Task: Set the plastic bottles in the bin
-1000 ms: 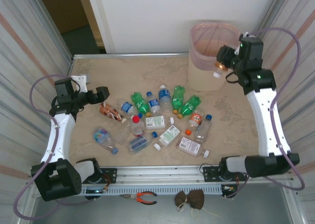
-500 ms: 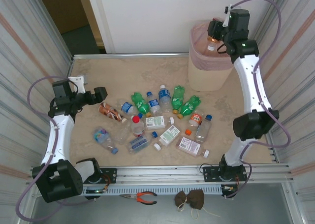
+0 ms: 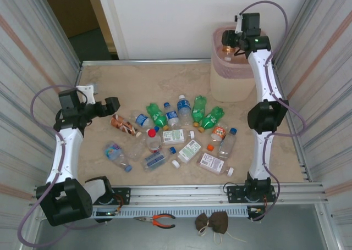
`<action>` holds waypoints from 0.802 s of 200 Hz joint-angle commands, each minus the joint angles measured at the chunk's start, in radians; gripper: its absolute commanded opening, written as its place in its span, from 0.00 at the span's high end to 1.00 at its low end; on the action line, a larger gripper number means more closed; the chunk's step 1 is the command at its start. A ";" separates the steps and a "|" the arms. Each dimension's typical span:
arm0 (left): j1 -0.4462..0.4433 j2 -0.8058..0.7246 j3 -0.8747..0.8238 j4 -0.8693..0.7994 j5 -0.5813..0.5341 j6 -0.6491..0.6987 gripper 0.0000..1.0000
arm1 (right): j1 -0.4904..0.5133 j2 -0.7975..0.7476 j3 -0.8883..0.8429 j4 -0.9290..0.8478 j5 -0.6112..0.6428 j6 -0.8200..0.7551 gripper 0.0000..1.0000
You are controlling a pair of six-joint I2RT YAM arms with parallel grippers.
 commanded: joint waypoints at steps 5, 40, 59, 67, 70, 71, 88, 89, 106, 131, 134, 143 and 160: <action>0.008 -0.019 -0.006 0.009 0.005 -0.012 0.01 | -0.005 0.024 0.040 -0.087 -0.057 -0.028 0.49; 0.008 -0.007 -0.009 0.016 0.041 -0.028 0.02 | -0.002 0.041 0.040 -0.214 -0.058 -0.034 0.49; 0.008 -0.003 -0.008 0.013 0.045 -0.031 0.02 | -0.002 0.040 0.040 -0.281 -0.060 -0.034 0.50; 0.008 -0.003 -0.009 0.013 0.045 -0.030 0.02 | -0.002 0.037 0.039 -0.310 -0.059 -0.035 0.50; 0.008 -0.004 -0.009 0.013 0.045 -0.032 0.02 | -0.002 0.035 0.039 -0.319 -0.058 -0.035 0.50; 0.008 -0.004 -0.008 0.013 0.045 -0.032 0.02 | -0.002 0.034 0.039 -0.321 -0.057 -0.035 0.50; 0.007 -0.003 -0.009 0.015 0.052 -0.034 0.02 | 0.000 0.026 0.039 -0.370 -0.053 -0.029 0.50; 0.007 -0.002 -0.009 0.015 0.052 -0.034 0.02 | -0.001 0.026 0.039 -0.372 -0.053 -0.029 0.50; 0.008 0.000 -0.009 0.016 0.054 -0.037 0.02 | 0.003 0.016 0.033 -0.402 -0.048 -0.024 0.50; 0.008 0.005 -0.002 0.006 0.053 -0.030 0.04 | 0.013 -0.003 0.006 -0.416 -0.041 -0.024 0.50; 0.008 0.005 -0.003 0.006 0.052 -0.029 0.04 | 0.013 -0.004 0.002 -0.418 -0.040 -0.025 0.50; 0.006 0.004 -0.003 0.005 0.050 -0.029 0.04 | 0.014 -0.009 -0.005 -0.426 -0.041 -0.026 0.50; 0.003 0.004 -0.004 0.004 0.047 -0.029 0.04 | 0.017 -0.013 -0.010 -0.444 -0.043 -0.025 0.50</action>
